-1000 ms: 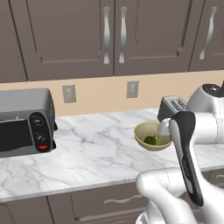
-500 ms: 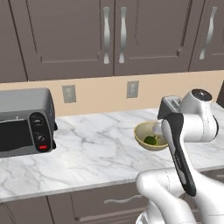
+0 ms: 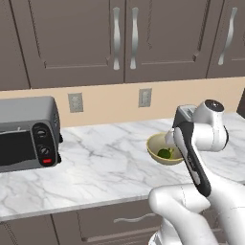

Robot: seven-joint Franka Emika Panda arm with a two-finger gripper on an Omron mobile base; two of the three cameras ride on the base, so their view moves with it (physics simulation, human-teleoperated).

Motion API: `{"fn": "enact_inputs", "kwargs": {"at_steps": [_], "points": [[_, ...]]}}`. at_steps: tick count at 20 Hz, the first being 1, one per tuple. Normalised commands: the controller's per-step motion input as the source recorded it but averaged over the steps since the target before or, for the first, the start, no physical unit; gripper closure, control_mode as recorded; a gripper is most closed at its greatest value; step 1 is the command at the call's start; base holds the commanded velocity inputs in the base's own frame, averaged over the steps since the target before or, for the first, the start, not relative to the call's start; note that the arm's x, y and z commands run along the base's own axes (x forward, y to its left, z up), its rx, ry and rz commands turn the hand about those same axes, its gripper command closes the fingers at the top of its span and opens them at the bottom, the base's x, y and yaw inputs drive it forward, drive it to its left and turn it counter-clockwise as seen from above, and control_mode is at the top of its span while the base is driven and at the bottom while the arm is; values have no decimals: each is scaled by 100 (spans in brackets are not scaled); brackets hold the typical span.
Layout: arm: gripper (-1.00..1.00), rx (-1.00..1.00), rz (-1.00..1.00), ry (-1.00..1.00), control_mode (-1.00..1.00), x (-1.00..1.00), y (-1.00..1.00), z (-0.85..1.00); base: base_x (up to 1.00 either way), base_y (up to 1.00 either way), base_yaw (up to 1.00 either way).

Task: Take the broccoli, lime, and pear from the freezer and place them in the bowl on the counter.

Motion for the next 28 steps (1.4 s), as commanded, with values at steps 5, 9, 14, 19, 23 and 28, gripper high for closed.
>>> {"fn": "enact_inputs", "kwargs": {"at_steps": [5, 9, 14, 19, 23, 28], "points": [[100, 1, 0, 1, -100, 48, -16, -42, 0, 0, 0], [100, 0, 0, 1, -100, 49, -9, -36, 0, 0, 0], [100, 0, 0, 0, -100, 49, -11, -45, 0, 0, 0], [100, 0, 0, 0, -100, 45, -16, -36, 0, 0, 0], [100, 0, 0, 0, -100, 44, -22, -26, 0, 0, 0], [100, 0, 0, 6, -100, 2, -7, -14, 0, 0, 0]]}}
